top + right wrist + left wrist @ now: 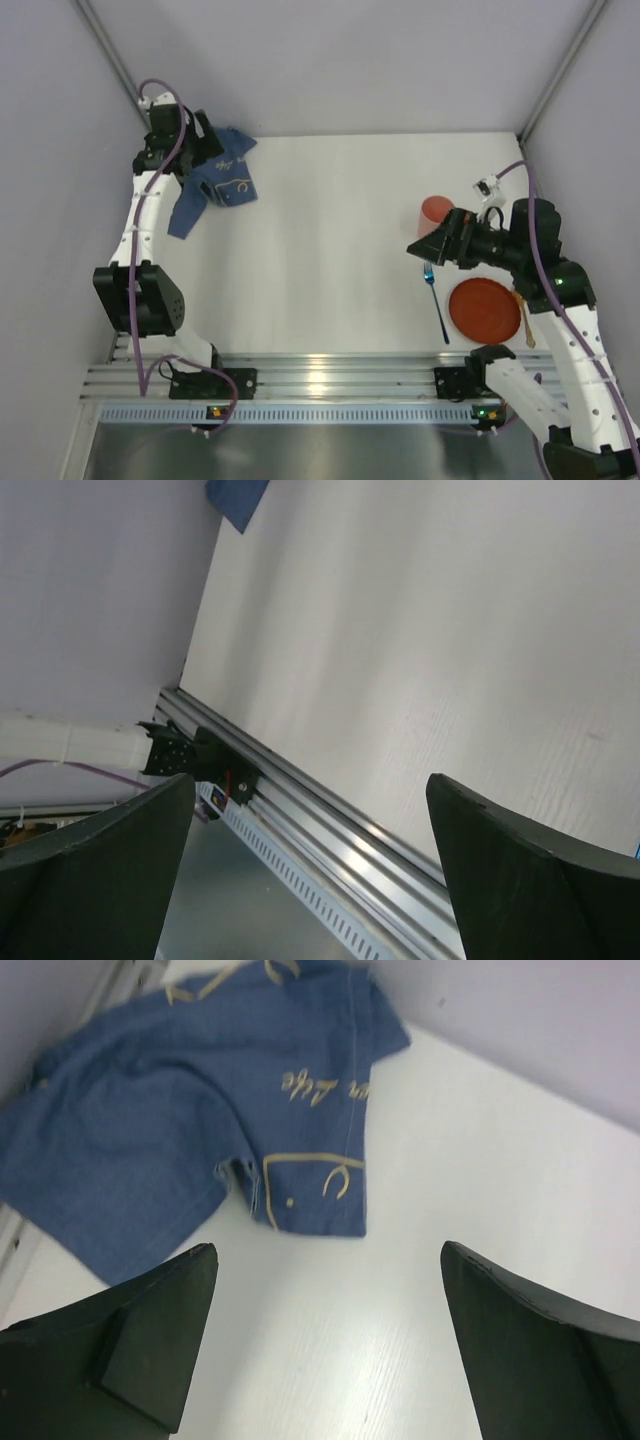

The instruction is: Set the dinner table for one person

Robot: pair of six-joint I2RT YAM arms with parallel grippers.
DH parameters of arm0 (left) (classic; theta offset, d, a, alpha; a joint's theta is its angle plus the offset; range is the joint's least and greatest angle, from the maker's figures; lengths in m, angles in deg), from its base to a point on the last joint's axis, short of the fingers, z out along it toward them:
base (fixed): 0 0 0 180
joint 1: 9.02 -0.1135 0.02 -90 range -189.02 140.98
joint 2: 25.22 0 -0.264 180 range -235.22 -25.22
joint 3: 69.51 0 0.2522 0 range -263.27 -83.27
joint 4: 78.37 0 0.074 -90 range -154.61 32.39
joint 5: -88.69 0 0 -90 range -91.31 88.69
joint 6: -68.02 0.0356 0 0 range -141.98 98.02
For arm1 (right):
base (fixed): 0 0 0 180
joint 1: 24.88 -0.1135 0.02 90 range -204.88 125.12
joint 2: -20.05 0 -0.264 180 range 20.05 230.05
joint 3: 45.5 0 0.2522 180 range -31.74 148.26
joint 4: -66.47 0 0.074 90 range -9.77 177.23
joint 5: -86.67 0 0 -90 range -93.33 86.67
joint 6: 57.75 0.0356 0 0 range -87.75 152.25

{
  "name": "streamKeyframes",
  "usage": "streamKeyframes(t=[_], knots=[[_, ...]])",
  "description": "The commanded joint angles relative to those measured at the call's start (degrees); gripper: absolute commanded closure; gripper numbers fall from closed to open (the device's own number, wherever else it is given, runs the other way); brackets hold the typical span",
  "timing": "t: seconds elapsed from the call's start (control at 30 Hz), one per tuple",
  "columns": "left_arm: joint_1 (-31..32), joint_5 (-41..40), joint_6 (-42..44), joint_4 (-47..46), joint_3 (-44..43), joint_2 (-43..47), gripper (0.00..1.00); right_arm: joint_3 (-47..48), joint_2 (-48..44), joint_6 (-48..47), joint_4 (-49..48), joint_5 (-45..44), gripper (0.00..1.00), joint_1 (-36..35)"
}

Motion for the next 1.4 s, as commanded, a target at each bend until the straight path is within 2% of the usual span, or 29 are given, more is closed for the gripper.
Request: streamKeyframes(t=[0.0, 0.23, 0.33, 0.57, 0.73, 0.9, 1.03, 1.07, 1.1, 1.17, 1.27, 1.3, 1.37], knots=[[-0.4, -0.93, -3.19, 7.11, 2.82, -0.99, 0.01, 3.93, 1.34, -2.35, 2.72, 0.33, 0.0, -0.92], [-1.98, -2.16, -7.24, 7.73, 3.53, -7.84, 0.02, 6.56, 3.1, -6.66, 12.47, -4.96, 0.0, -0.92], [-2.15, -5.92, -7.94, 7.99, 1.43, -11.53, 0.01, 7.7, 3.45, -7.81, 14.32, -6.71, 0.0, -0.92], [-4.53, -7.61, -8.65, 8.87, -8.15, -22.33, 0.03, 8.76, 5.47, -8.34, 15.74, -10.76, 0.0, -0.84], [-6.98, -4.53, -8.03, 7.46, -14.91, -27.87, 0.11, 8.67, 8.37, -8.25, 14.95, -11.64, 0.0, -0.84], [-7.43, -1.73, -7.07, 9.83, -23.35, -36.22, 0.18, 8.85, 11.45, -8.42, 13.63, -11.73, 0.0, -0.84], [-7.34, 1.26, -8.2, 8.87, -25.83, -39.74, 0.36, 9.2, 13.56, -8.95, 13.19, -11.64, 0.0, -0.84], [-7.43, 1.79, -8.99, 8.7, -25.74, -39.92, 0.47, 9.2, 14.17, -9.04, 13.1, -11.64, 0.0, -0.84], [-7.43, 2.23, -9.43, 8.43, -25.65, -40.1, 0.52, 9.46, 14.35, -9.21, 13.1, -11.56, 0.0, -0.84], [-7.25, 3.46, -9.96, 8.34, -25.74, -40.89, 0.56, 9.55, 15.05, -9.39, 13.01, -11.64, 0.0, -0.84], [-7.25, 4.78, -11.02, 8.43, -25.57, -40.89, 0.86, 9.64, 15.14, -9.56, 12.84, -11.91, 0.0, -0.84], [-7.25, 5.13, -11.02, 8.52, -25.65, -40.63, 1.0, 9.47, 15.23, -9.65, 12.75, -11.91, 0.0, -0.75], [-6.73, 5.05, -11.2, 8.87, -25.39, -38.88, 1.0, 9.29, 15.23, -10.09, 12.75, -11.73, 0.0, -0.84]])
